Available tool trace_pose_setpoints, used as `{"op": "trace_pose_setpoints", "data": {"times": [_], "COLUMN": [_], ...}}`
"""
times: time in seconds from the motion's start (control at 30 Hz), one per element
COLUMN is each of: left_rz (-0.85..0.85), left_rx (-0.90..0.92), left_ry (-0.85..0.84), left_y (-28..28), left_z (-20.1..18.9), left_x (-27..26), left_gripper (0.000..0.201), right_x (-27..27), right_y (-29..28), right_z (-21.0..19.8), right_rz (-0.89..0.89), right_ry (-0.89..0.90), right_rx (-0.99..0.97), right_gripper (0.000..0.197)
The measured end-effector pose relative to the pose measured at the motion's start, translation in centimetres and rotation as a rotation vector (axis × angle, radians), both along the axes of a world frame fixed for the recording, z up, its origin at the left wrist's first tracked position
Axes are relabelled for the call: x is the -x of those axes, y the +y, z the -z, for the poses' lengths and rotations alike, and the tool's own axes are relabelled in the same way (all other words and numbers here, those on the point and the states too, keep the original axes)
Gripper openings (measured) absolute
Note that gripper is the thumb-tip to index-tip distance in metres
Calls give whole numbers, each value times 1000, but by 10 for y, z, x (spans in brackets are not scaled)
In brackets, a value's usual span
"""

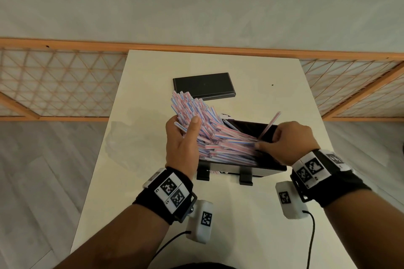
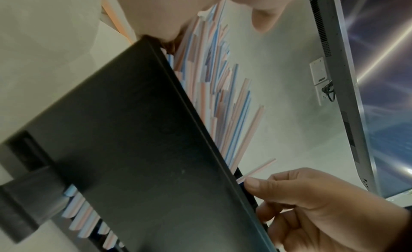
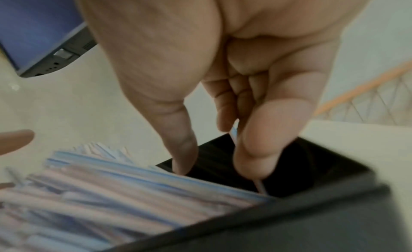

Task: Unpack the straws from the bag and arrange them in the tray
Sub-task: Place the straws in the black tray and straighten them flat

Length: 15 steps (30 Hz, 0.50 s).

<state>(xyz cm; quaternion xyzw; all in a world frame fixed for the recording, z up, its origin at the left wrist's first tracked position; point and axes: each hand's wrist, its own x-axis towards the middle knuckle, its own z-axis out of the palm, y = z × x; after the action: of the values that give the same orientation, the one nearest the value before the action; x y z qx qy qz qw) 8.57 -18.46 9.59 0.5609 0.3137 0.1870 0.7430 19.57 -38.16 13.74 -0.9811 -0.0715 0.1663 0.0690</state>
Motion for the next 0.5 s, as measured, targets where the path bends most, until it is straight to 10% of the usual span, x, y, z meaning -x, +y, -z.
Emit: {"op": "trace_pose_setpoints", "data": {"times": [0.13, 0.23, 0.5], "left_rz": [0, 0, -10], "left_rx": [-18, -8, 35], "left_ry": [10, 4, -21], "left_y": [0, -1, 3], "left_z": [0, 0, 4], "left_x": [2, 2, 3], "left_gripper": [63, 62, 56], "right_x": [-9, -10, 10], "right_y": [-7, -1, 11], "right_z": [11, 14, -41], "right_rz": [152, -68, -513], "right_ry": [-35, -92, -388], "right_rx": [-405, -422, -479], "right_gripper": [49, 8, 7]}}
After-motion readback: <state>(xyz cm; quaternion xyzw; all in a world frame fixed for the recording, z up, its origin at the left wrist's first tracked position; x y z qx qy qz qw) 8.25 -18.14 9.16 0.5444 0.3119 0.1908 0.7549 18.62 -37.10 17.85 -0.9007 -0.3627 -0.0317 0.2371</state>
